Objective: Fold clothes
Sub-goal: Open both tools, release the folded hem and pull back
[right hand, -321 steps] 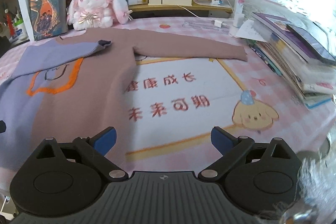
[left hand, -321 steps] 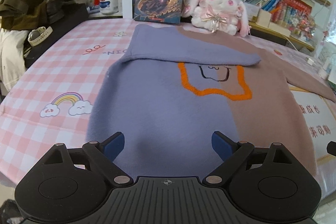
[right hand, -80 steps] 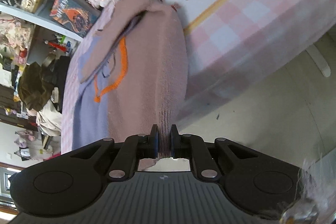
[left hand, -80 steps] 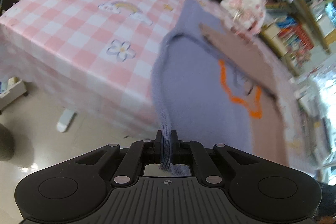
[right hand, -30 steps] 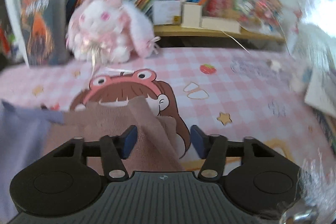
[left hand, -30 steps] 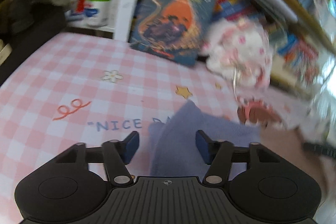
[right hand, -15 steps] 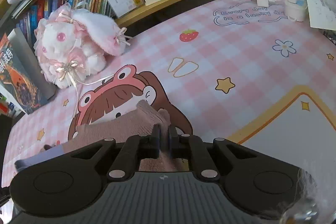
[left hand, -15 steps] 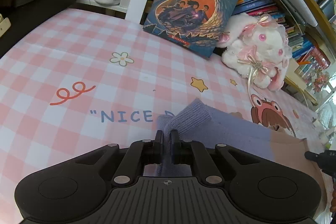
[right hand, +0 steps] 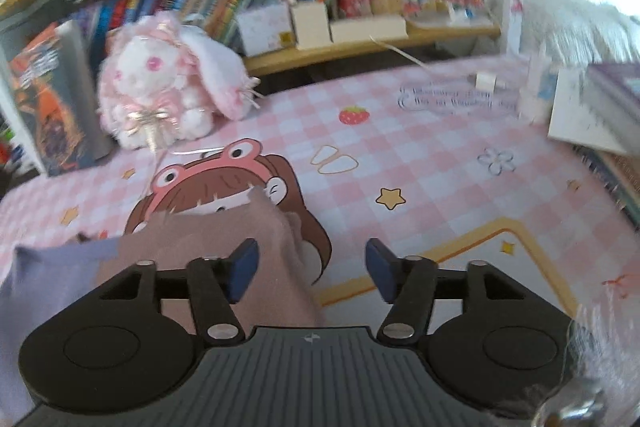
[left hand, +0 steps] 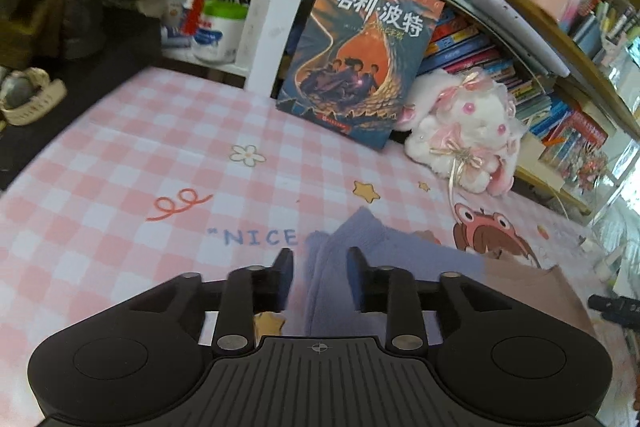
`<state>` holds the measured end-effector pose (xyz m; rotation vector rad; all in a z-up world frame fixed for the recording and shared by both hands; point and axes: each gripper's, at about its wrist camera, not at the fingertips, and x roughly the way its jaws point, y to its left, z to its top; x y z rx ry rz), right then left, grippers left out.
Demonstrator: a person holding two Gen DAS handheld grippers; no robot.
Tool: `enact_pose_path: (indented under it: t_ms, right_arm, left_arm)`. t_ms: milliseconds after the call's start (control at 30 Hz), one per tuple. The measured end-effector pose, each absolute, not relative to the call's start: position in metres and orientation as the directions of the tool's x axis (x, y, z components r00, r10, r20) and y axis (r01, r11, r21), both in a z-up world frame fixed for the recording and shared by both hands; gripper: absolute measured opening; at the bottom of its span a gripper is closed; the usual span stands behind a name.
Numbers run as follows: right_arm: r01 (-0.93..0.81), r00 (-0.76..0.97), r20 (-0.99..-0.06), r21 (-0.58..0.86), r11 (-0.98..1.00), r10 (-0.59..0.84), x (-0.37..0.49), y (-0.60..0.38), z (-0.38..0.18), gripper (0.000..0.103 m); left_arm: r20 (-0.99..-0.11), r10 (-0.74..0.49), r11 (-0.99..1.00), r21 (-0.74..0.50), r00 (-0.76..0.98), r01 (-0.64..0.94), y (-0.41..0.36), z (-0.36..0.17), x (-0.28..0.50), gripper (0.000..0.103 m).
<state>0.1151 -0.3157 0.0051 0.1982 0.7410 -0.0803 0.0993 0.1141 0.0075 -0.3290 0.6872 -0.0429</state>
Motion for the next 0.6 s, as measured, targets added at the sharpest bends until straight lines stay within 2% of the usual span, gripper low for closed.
enact_pose_path:
  t_ms: [133,200,267,333,500,600]
  right_arm:
    - [0.1,0.746,-0.666,0.113,0.989,0.001,0.088,-0.311,0.011,0.067]
    - [0.095,0.75,-0.661,0.108,0.99,0.0,0.074,-0.31,0.012,0.073]
    - [0.095,0.749,-0.663,0.1,0.99,-0.005,0.063,-0.308,0.011,0.079]
    - [0.093,0.743,-0.669,0.092,0.991,-0.008,0.053,-0.307,0.009,0.083]
    - [0.1,0.726,-0.688,0.082,0.992,-0.016,0.023,-0.303,0.004,0.097]
    - [0.084,0.715,-0.699,0.091,0.992,0.004,0.006,-0.301,-0.001,0.099]
  left_arm:
    - [-0.623,-0.114,0.954,-0.286,0.774,-0.09,0.099,0.009,0.069,0.042]
    - [-0.623,-0.09,0.956,-0.273,0.777,-0.108,0.087,0.009,0.055,0.056]
    - [-0.627,-0.061,0.964,-0.239,0.777,-0.117,0.072,0.009,0.045,0.075]
    - [-0.631,-0.033,0.972,-0.202,0.775,-0.123,0.056,0.01,0.036,0.082]
    - [-0.64,-0.009,0.981,-0.156,0.769,-0.118,0.021,0.009,0.012,0.087]
    - [-0.665,0.022,0.98,-0.132,0.746,-0.146,0.004,0.006,-0.002,0.088]
